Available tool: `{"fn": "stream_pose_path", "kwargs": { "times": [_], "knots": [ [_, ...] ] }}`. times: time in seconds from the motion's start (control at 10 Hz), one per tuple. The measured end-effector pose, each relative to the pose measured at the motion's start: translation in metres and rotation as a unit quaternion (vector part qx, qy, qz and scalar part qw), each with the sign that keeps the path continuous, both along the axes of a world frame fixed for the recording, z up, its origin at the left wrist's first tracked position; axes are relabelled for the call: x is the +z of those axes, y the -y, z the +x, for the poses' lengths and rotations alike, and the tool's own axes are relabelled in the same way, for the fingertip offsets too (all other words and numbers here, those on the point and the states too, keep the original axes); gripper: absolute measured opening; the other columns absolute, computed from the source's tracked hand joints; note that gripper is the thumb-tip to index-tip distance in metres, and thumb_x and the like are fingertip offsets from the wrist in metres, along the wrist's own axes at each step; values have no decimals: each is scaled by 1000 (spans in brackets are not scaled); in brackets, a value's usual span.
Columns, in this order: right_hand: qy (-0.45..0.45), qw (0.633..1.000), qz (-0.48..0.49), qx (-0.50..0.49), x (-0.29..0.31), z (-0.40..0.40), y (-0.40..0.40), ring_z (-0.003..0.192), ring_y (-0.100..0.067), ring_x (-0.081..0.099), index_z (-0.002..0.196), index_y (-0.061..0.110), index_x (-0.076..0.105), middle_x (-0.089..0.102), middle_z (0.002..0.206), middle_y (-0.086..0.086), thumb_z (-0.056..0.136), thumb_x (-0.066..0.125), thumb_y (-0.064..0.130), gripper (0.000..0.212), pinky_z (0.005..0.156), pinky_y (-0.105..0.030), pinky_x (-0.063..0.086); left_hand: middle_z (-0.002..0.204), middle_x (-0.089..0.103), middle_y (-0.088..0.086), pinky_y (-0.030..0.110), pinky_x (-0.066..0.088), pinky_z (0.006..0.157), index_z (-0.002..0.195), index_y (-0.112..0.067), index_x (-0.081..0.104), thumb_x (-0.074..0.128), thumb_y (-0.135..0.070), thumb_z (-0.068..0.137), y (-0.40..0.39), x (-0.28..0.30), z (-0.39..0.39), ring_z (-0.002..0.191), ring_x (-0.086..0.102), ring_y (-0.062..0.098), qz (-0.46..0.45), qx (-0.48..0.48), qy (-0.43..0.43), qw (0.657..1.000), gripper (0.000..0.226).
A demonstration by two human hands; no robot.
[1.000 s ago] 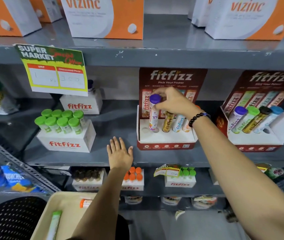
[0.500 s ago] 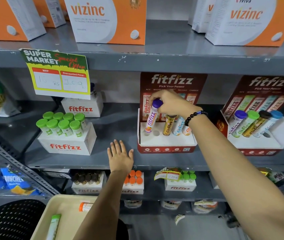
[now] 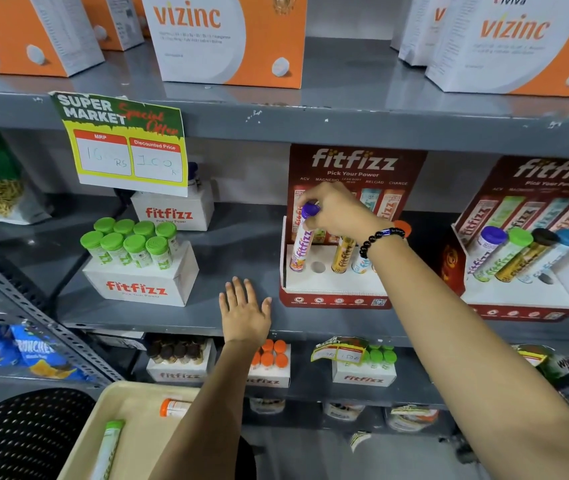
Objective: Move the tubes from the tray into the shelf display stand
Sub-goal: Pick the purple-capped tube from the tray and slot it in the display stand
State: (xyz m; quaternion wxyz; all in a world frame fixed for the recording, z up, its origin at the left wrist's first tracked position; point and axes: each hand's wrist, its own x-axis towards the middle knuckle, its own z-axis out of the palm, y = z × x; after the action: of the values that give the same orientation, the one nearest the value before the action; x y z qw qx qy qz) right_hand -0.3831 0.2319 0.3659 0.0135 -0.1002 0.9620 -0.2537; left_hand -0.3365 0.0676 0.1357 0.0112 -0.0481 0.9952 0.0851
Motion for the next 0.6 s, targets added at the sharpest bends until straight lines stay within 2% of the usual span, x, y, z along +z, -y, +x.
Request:
{"fn": "stream_pose_path", "kwargs": {
  "times": [0.2,0.3,0.6],
  "knots": [
    [-4,998,61,3,-3,-2,9,105,-29,58,113,10,64,58,122,-14,77,71,6,37,82,-28,46,157,-4,13,42,-5,116,147,-12,-3,7,-53,94,0,-1,-1,144,-7,30,-6,4,-3,1000,68],
    [0,998,57,8,-11,-1,15,109,-30,57,117,11,61,54,127,-13,78,70,6,40,88,-32,48,157,-3,13,42,-4,116,147,-11,-3,7,-53,94,0,-3,-1,144,-6,30,-2,4,-3,1000,68],
    [-3,999,44,-22,-24,-4,17,99,-29,59,108,10,64,61,116,-14,77,72,9,32,80,-32,49,157,-5,13,42,-7,116,147,-12,-5,7,-53,94,0,-3,-1,144,-8,30,2,1,2,1000,68]
  ]
}}
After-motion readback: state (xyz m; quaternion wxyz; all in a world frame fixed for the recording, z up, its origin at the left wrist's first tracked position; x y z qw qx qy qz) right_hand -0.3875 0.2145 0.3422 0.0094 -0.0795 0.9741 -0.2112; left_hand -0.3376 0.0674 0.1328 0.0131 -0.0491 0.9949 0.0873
